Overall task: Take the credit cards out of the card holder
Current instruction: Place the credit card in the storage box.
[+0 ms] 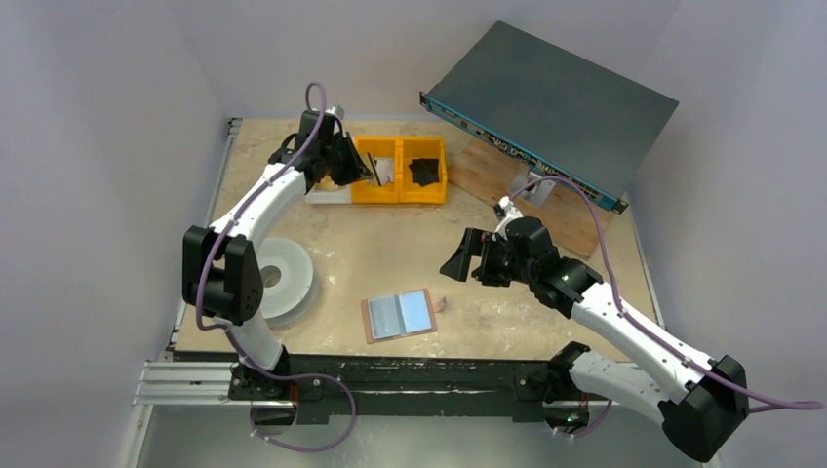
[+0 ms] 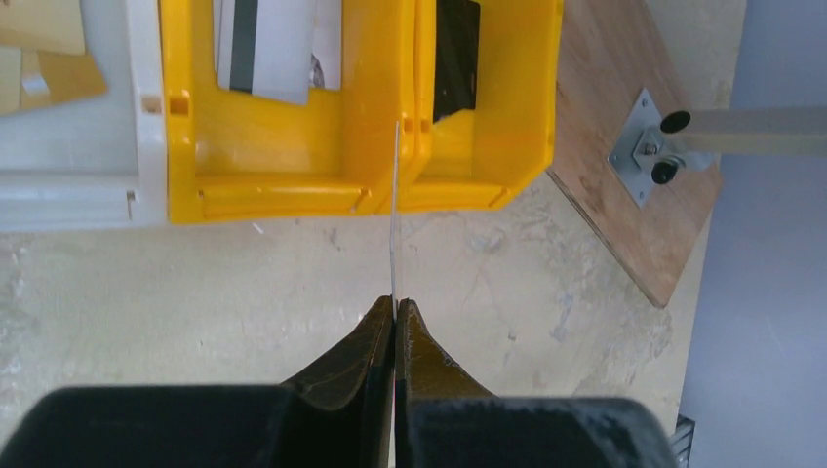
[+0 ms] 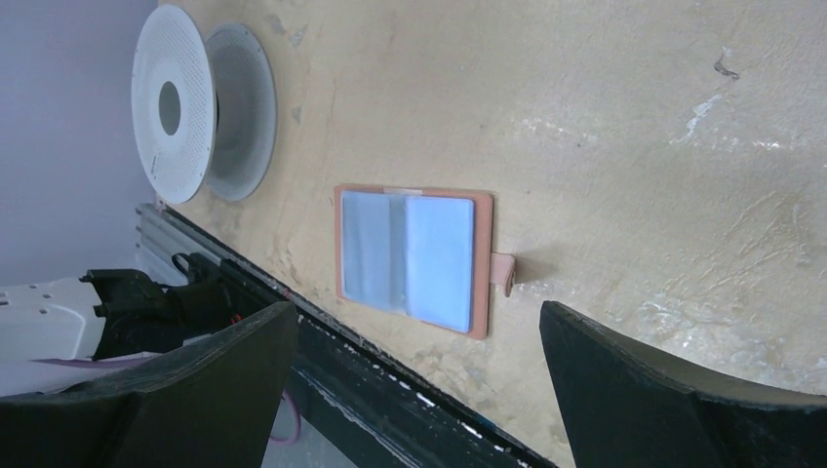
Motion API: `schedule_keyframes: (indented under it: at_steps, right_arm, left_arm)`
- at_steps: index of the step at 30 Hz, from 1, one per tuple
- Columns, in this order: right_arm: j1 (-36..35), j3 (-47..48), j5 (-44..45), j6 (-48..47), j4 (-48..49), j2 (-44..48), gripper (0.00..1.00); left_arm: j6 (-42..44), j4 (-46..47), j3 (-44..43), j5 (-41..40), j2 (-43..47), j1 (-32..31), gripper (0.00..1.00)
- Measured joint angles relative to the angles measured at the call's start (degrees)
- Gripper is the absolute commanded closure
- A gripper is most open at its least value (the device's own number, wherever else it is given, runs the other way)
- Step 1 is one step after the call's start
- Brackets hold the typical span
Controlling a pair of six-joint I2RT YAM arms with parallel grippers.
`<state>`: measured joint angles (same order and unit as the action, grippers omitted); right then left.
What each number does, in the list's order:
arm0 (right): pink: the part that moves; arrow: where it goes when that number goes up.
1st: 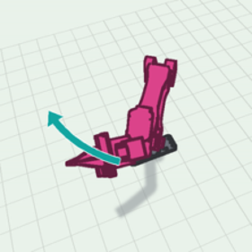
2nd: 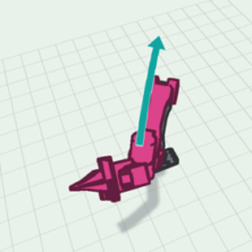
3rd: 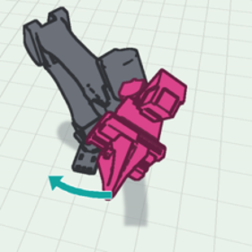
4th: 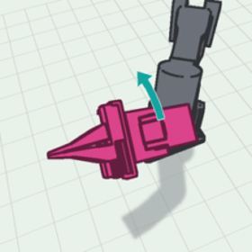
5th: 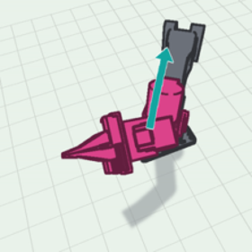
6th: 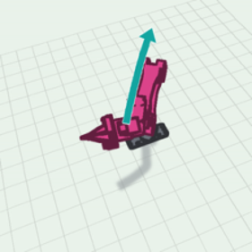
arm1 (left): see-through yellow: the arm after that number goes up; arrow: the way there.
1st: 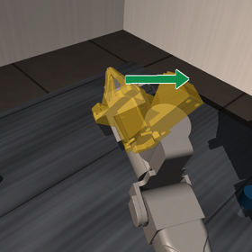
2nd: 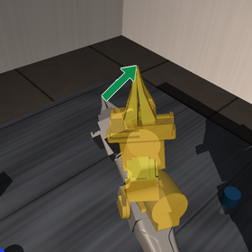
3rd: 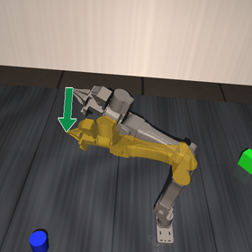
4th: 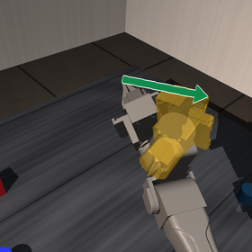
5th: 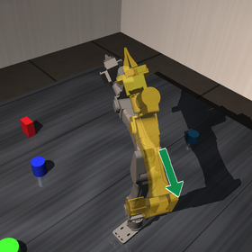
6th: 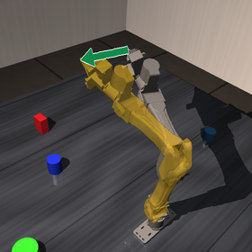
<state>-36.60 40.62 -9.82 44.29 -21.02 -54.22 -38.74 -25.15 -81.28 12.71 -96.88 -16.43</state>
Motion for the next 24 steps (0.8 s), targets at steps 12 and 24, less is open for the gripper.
schedule_keyframes:
  at_steps: [12, 24]
  right_arm:
    - [0.0, 0.0, 0.1, -2.1, -1.8, 0.3, 0.04]
    - [0.0, -0.1, 0.0, -2.8, -1.4, -1.0, 0.04]
  left_arm:
    - [5.4, -5.5, -10.0, -4.2, -7.5, 6.3, 1.00]
    - [11.8, -17.4, -23.5, -21.5, -15.8, 9.1, 0.99]
